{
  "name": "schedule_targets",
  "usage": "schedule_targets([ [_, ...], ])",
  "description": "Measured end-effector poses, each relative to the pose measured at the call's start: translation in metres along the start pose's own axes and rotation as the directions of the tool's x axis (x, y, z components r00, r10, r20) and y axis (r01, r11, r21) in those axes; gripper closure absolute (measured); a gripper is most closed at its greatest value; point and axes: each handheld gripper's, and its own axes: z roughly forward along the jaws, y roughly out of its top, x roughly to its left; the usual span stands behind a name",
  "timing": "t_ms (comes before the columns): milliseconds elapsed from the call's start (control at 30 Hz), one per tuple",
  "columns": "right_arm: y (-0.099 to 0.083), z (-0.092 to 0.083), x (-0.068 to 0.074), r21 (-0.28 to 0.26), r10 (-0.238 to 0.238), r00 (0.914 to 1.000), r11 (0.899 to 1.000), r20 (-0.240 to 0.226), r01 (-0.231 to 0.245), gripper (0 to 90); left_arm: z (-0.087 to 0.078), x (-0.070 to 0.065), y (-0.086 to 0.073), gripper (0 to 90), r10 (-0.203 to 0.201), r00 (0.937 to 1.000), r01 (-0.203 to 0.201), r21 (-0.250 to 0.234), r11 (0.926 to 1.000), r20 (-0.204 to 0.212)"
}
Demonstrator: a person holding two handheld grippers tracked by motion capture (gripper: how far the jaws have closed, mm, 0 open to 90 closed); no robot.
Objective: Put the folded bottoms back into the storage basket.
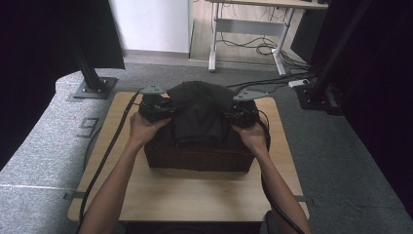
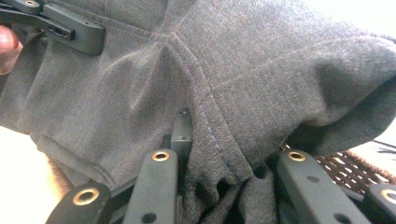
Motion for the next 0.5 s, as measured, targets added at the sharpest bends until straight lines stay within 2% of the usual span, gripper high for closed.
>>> schedule_targets([
  [33,-0.004,0.008,-0.003,0.007,0.001,1.0000,1.000,0.008,-0.001,68.9,0.003,0.002,-0.001,66.5,-0.001,1.0000,0.001,0.006,1.0000,-0.003],
  [167,-0.013,0.022,-0.007,0.026,0.012,0.9999,1.000,0.011,-0.012,68.9,0.016,0.010,-0.011,66.5,0.000,0.9998,0.000,0.038,0.9993,-0.019],
  [500,-0.031,0.047,-0.008,0.089,0.036,0.9993,0.995,0.001,-0.036,68.9,0.026,0.019,-0.031,66.5,-0.037,0.9991,0.039,0.103,0.9939,-0.023],
])
